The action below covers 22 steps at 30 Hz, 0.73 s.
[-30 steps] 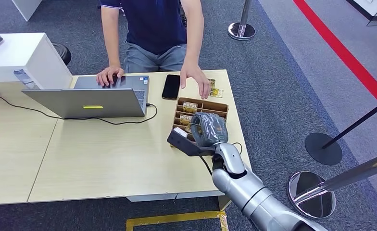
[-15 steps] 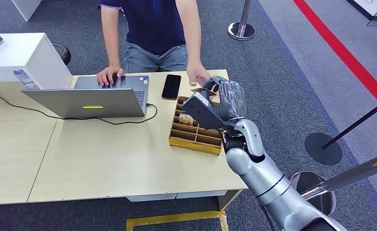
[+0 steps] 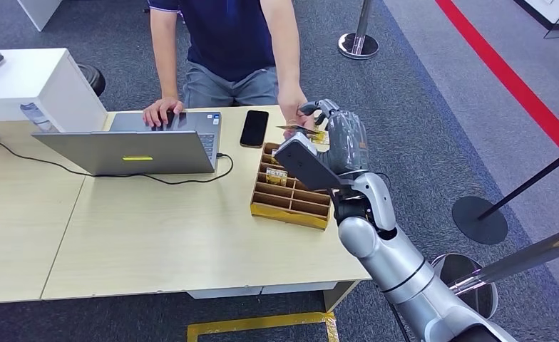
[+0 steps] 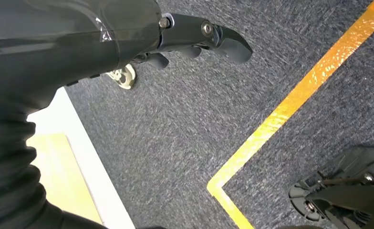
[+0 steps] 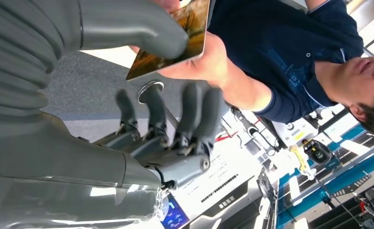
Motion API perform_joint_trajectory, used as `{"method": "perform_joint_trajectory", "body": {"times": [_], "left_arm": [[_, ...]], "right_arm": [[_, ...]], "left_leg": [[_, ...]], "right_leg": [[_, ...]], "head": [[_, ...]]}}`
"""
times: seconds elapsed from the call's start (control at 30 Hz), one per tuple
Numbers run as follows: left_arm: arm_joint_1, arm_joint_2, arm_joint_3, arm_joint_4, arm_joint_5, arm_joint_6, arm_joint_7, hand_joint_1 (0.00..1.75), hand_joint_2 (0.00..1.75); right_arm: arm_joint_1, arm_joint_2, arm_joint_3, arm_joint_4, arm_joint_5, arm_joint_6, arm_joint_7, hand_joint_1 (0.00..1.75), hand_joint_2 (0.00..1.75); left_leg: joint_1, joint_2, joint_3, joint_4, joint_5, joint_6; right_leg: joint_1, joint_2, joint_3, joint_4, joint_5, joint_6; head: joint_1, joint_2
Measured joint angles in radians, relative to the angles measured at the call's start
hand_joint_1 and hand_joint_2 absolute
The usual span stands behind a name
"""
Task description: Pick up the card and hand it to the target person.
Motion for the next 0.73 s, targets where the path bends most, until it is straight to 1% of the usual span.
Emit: {"method": "perform_joint_trajectory", "body": {"times": [0.27, 0.4, 0.53, 0.7, 0.73], "left_arm": [[0.006, 0.000, 0.000, 0.000, 0.005, -0.003, 0.013, 0.00, 0.00], [0.009, 0.000, 0.000, 0.000, 0.005, 0.000, 0.017, 0.00, 0.00], [0.012, 0.002, 0.000, 0.000, 0.008, 0.002, 0.019, 0.00, 0.00], [0.013, 0.006, 0.001, 0.000, 0.011, 0.001, 0.012, 0.00, 0.00], [0.014, 0.007, 0.001, 0.000, 0.011, 0.001, 0.011, 0.00, 0.00]], "right_arm": [[0.000, 0.000, -0.001, -0.002, -0.013, -0.015, 0.006, 0.00, 1.75], [0.004, -0.002, -0.006, -0.012, -0.057, -0.004, 0.016, 0.00, 1.75], [0.017, -0.009, -0.020, -0.025, -0.184, 0.063, 0.018, 0.00, 1.75], [0.061, -0.042, -0.046, -0.029, -0.426, 0.189, 0.011, 0.00, 1.75], [0.068, -0.047, -0.049, -0.029, -0.449, 0.202, 0.009, 0.00, 1.75]], "left_leg": [[0.000, 0.000, 0.000, 0.000, 0.000, 0.000], [0.000, 0.000, 0.000, 0.000, 0.000, 0.000], [0.000, 0.000, 0.001, 0.000, 0.000, 0.000], [0.000, 0.000, 0.000, 0.000, 0.000, 0.000], [0.000, 0.000, 0.000, 0.000, 0.000, 0.000]], "right_leg": [[0.000, 0.000, 0.000, 0.000, 0.000, 0.000], [0.000, 0.000, 0.000, 0.000, 0.000, 0.000], [0.000, 0.000, 0.000, 0.000, 0.000, 0.000], [0.000, 0.000, 0.000, 0.000, 0.000, 0.000], [0.000, 0.000, 0.000, 0.000, 0.000, 0.000]], "head": [[0.000, 0.000], [0.000, 0.000], [0.000, 0.000], [0.000, 0.000], [0.000, 0.000]]}}
